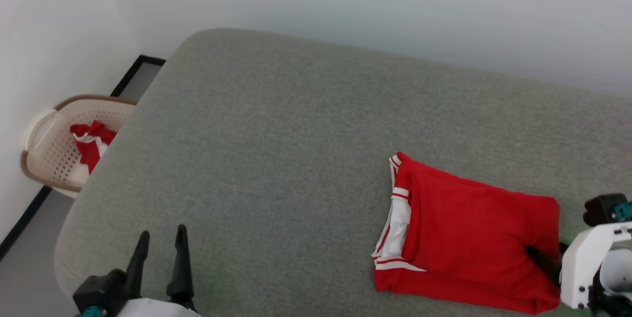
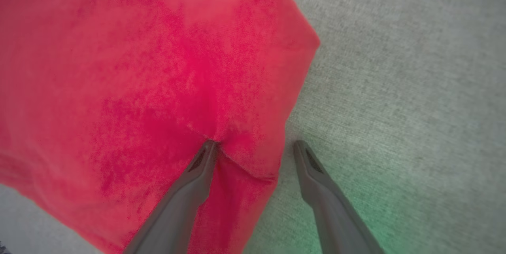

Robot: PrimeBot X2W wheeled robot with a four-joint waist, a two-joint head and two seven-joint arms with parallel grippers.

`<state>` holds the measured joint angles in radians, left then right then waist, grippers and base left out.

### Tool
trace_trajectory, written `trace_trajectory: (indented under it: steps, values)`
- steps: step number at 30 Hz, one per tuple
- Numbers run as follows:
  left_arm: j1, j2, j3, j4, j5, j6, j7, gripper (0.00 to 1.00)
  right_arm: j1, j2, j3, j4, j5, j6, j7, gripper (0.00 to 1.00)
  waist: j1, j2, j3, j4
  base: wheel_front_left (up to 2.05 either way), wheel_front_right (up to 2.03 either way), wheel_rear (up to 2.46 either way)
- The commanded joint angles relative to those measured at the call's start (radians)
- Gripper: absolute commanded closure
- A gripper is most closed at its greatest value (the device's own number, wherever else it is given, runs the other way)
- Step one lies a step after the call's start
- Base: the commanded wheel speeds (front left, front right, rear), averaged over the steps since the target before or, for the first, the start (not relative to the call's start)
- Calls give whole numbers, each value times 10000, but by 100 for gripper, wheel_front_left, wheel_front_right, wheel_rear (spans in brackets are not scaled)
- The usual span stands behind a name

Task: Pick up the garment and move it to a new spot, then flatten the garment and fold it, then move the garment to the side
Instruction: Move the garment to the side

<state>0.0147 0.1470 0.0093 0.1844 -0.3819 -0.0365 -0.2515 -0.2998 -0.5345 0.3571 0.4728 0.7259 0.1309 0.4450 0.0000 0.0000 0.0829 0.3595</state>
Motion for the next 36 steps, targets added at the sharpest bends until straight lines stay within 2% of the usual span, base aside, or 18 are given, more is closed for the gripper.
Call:
trace_trajectory:
  steps: [1,2,3,4,10,18,27,36]
  values:
    - [-116,-18,2,53,-34,-58,-45,0,-11,152,96,141,96,-5,211,0,0,0,150,128,0,0,0]
    - [-143,-33,0,90,-36,-79,-49,0,-28,201,258,145,147,-2,461,12,0,0,170,140,0,0,0]
    - [-159,-47,5,126,-42,-74,-61,0,-62,198,423,94,191,3,637,62,0,0,191,148,0,0,0]
    - [-177,-58,13,161,-49,-92,-76,0,-107,207,493,47,248,1,702,100,0,0,206,147,0,0,0]
    - [-273,-27,122,311,-29,-90,-110,0,-563,-202,793,-337,353,-2,747,100,0,0,183,-7,0,0,0]
    - [-323,109,182,208,101,-144,-126,0,-1158,-737,1079,-951,164,-3,544,100,0,0,-39,-589,0,0,0]
    - [-669,266,43,157,240,-249,-129,0,-1849,-1422,1221,-1535,45,-3,553,100,0,0,83,-1521,0,0,0]
    - [-1627,318,-309,281,464,-473,-118,0,-2818,-2148,1323,-1789,31,-5,413,100,0,0,733,-2691,0,0,0]
